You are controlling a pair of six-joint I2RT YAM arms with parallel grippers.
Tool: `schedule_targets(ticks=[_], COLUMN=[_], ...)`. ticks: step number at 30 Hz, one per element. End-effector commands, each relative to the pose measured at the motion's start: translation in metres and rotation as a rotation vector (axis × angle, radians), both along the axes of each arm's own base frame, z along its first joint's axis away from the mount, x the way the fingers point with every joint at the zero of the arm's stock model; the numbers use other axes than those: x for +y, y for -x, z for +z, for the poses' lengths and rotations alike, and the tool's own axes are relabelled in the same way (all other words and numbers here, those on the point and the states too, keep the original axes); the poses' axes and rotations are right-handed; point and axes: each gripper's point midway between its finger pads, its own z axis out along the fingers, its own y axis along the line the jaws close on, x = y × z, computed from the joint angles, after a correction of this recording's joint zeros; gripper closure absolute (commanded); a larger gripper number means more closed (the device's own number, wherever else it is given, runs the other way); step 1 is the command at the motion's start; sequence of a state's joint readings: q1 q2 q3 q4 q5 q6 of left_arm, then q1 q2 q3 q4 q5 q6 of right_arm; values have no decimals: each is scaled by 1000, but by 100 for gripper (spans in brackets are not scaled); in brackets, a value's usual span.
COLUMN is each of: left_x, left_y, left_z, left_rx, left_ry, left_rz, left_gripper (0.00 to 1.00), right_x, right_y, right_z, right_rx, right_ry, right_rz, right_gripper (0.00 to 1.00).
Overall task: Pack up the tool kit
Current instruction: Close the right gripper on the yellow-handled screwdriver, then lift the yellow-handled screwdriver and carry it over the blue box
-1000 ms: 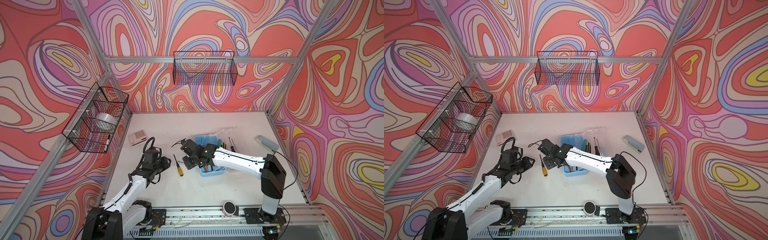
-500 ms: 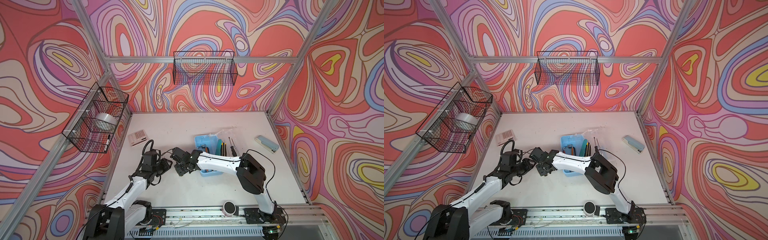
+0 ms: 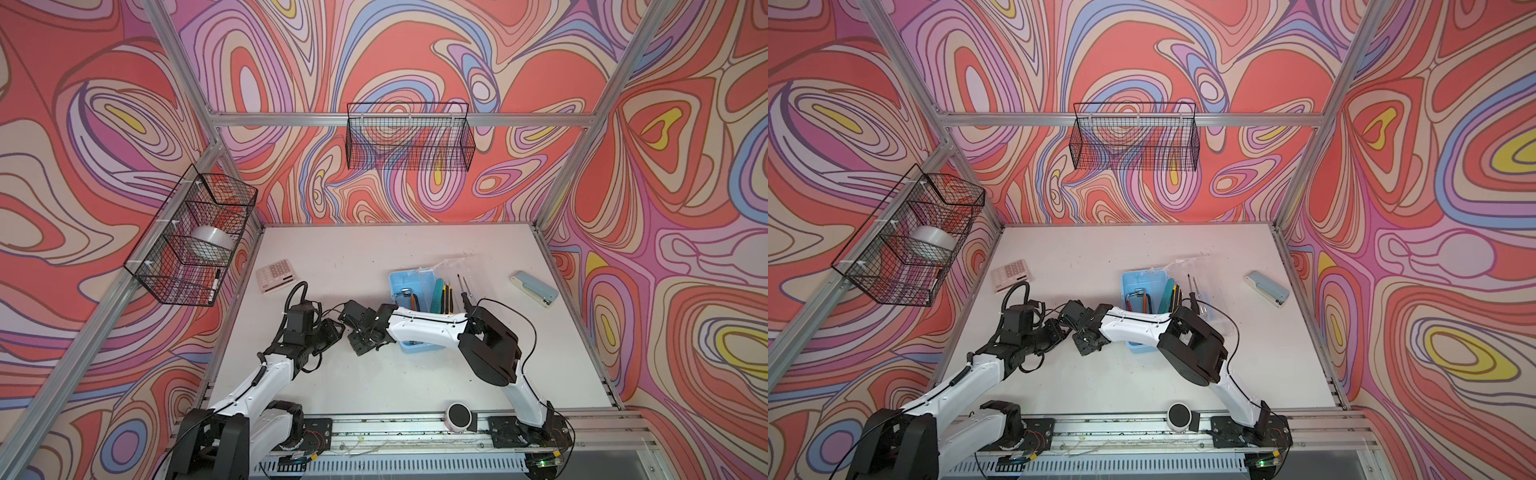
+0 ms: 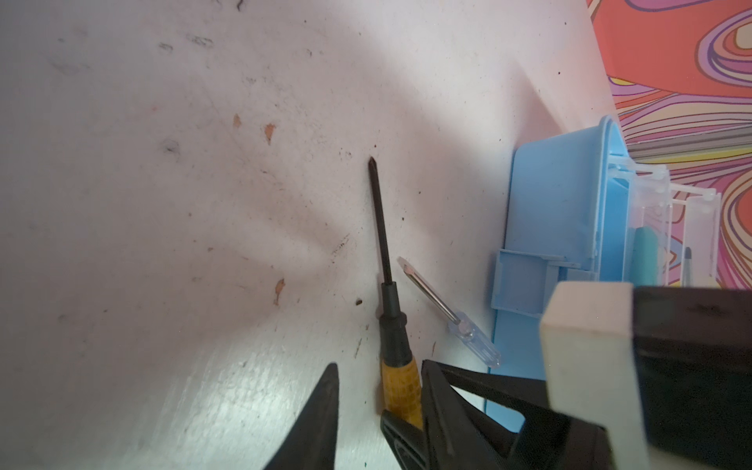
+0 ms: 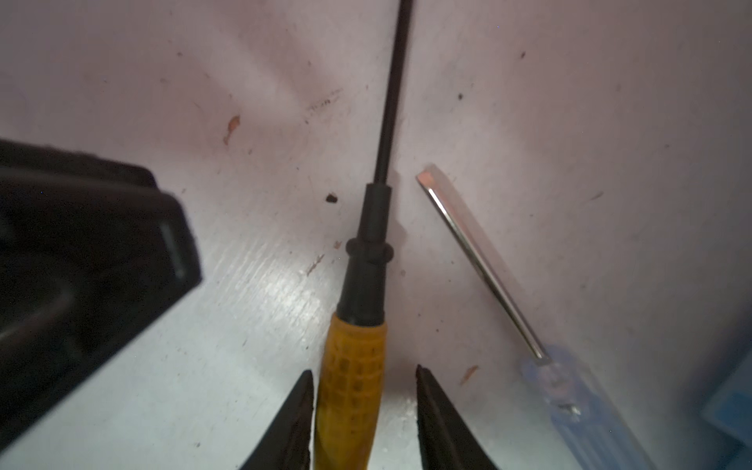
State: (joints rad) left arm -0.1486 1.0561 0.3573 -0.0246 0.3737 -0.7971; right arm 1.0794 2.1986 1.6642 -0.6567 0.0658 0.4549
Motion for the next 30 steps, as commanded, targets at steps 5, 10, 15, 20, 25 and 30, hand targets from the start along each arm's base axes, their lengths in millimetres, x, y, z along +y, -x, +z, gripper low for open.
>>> schedule_targets(ticks=[5, 10, 15, 20, 25, 30], left_x=[4, 4, 5, 5, 5, 7], left_y=[1, 1, 0, -1, -1, -1], left_z=[-5, -5, -6, -5, -3, -1], left_rx=[6, 6, 7, 5, 0, -8], left_ry=[-13, -17, -19, -21, -21, -27], left_rz=[9, 10, 15, 16, 15, 19], left_gripper=[66, 66, 66, 65, 66, 65], right_x=[4, 1, -1, -2, -2, 0], right_y=[-2, -1, -3, -4, -5, -6], right_z=[-8, -8, -6, -2, 0, 8], right_rx=[6, 6, -7, -14, -19, -30], right_ry=[-3, 2, 3, -1, -5, -26], right_rz=[-14, -20, -26, -32, -35, -34], right_gripper=[62, 67, 69, 80, 86, 100])
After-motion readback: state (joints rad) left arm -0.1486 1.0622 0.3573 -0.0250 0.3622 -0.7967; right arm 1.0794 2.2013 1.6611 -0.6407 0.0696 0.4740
